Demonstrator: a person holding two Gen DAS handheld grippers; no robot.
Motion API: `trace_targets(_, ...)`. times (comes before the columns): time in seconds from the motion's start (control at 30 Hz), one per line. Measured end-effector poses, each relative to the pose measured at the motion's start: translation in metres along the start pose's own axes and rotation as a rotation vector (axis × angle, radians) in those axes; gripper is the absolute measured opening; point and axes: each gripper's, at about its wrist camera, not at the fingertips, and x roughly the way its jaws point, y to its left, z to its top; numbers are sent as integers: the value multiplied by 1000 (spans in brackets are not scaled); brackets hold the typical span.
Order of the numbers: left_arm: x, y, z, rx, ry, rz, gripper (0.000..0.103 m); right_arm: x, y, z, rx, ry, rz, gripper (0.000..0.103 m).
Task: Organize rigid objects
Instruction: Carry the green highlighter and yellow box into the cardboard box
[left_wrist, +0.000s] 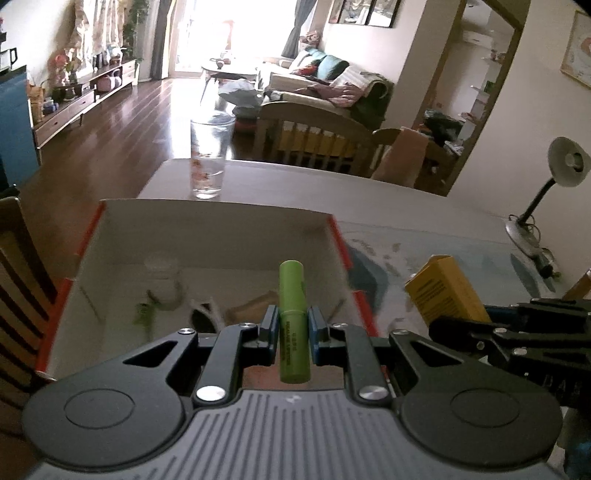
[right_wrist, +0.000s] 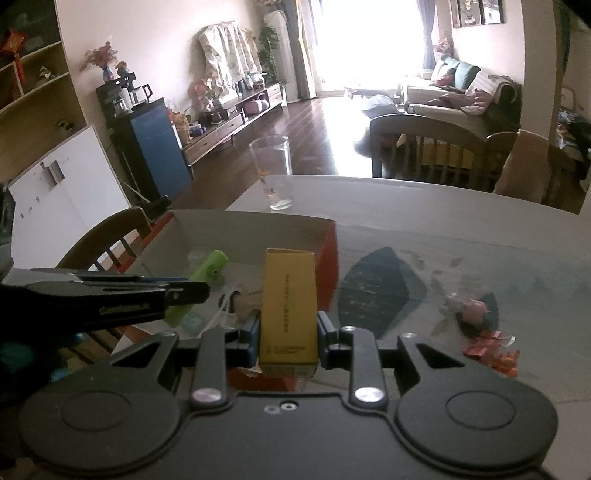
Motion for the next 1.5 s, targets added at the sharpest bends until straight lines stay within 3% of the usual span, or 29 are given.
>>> trace_targets(0.43,13,61,-4,-3,48,72,17,61,36,7,-34,67,-10,29)
trace_targets(0.7,39,93,-5,-3,123,100,17,106,50,5,-78,129,-40,29)
trace_targets(1.1,71,107,-5,15,196,127,17,146,60,-5,-123,216,-85,29)
trace_targets(1.5,90,113,-7,23,265,136,17,150,62,-6,-141,244,-89,29)
